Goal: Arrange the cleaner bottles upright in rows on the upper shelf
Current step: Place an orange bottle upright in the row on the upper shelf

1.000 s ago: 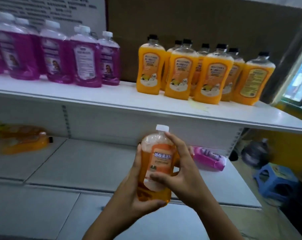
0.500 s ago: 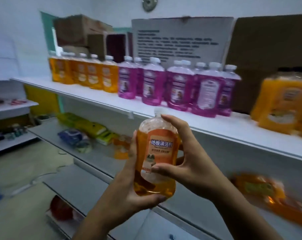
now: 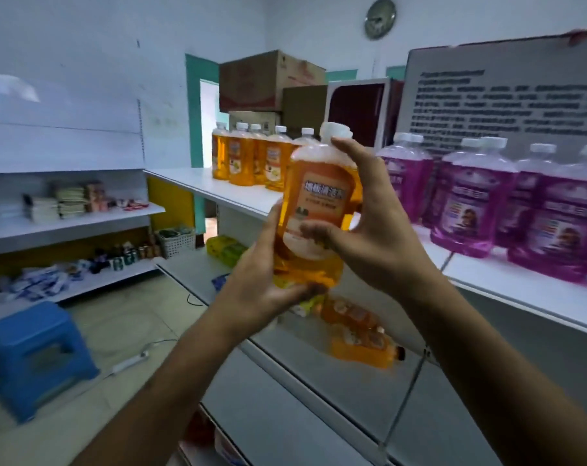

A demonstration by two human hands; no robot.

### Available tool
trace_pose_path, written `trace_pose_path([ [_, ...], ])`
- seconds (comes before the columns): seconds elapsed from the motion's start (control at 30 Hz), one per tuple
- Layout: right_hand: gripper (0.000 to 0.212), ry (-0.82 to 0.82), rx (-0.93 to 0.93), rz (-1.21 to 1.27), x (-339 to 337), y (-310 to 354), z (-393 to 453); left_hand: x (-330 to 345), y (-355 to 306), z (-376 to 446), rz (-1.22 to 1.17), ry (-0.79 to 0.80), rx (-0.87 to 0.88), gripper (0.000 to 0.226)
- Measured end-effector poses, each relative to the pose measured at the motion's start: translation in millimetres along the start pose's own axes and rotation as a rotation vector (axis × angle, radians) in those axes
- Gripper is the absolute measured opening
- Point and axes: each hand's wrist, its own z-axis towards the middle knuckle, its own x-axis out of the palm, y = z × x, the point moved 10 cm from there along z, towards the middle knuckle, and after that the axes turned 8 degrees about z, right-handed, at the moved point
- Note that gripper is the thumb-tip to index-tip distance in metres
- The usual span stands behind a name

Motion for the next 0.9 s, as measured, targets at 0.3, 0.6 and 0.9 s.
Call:
trace_pose_path([
  [0.3,0.085,0.144,0.02,-0.26,59.4,-77.5,147.9,-58.1,105.8,145.9,0.082,0.02,0.016,0.099],
  [0.6,0.086,0.182,0.204,-0.283,122.4,-195.7,207.1,-48.4,224.4,226.6,0.163,0.309,-0.132,0.118],
  [0.9,0.095,0.099,0.328,-0.444,154.4,-248.1,249.5,-60.7,278.6,286.7,0.315,0.348,-0.084,0.101],
])
